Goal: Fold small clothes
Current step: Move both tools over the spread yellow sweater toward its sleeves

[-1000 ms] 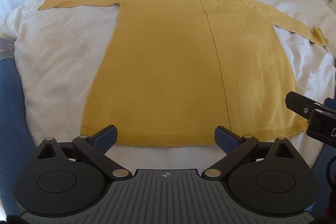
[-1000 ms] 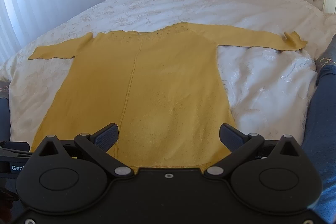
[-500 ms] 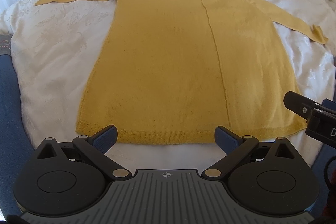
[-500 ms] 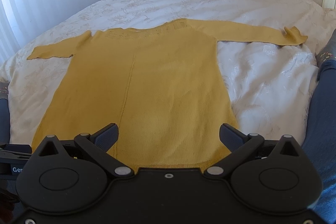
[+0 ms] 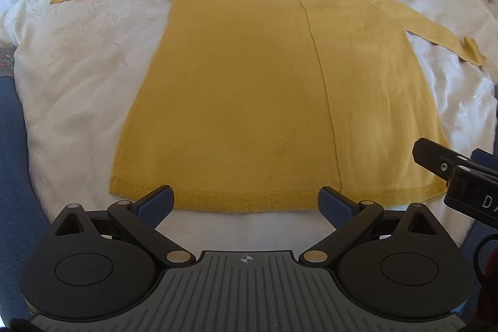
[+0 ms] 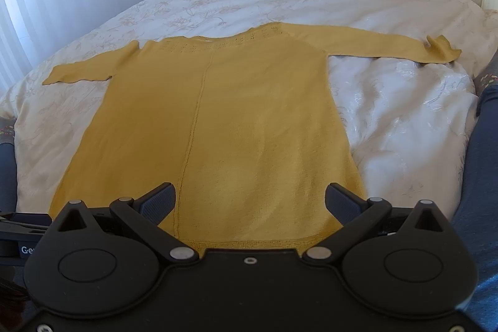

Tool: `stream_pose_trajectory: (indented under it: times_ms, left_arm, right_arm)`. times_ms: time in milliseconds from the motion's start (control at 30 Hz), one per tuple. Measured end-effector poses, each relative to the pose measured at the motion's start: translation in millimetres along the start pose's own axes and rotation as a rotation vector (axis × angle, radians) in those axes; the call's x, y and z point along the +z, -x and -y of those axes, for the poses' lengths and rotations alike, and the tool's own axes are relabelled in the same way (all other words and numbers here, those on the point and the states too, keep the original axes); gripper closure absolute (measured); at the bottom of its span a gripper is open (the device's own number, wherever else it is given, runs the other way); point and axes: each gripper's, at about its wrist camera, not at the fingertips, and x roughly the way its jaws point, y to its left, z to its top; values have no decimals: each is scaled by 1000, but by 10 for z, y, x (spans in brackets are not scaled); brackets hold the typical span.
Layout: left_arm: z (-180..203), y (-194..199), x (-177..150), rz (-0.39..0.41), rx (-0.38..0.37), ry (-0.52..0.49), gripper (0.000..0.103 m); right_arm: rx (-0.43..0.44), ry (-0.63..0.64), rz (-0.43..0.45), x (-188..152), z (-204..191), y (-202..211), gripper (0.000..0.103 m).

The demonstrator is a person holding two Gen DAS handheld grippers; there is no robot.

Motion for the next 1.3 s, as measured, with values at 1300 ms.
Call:
stream_pose_trajectory:
  times_ms: [1300]
  left_arm:
    - [-371, -355, 349, -29, -88, 58, 36]
  right_arm:
    - [115, 23, -6, 233, -32, -510, 1]
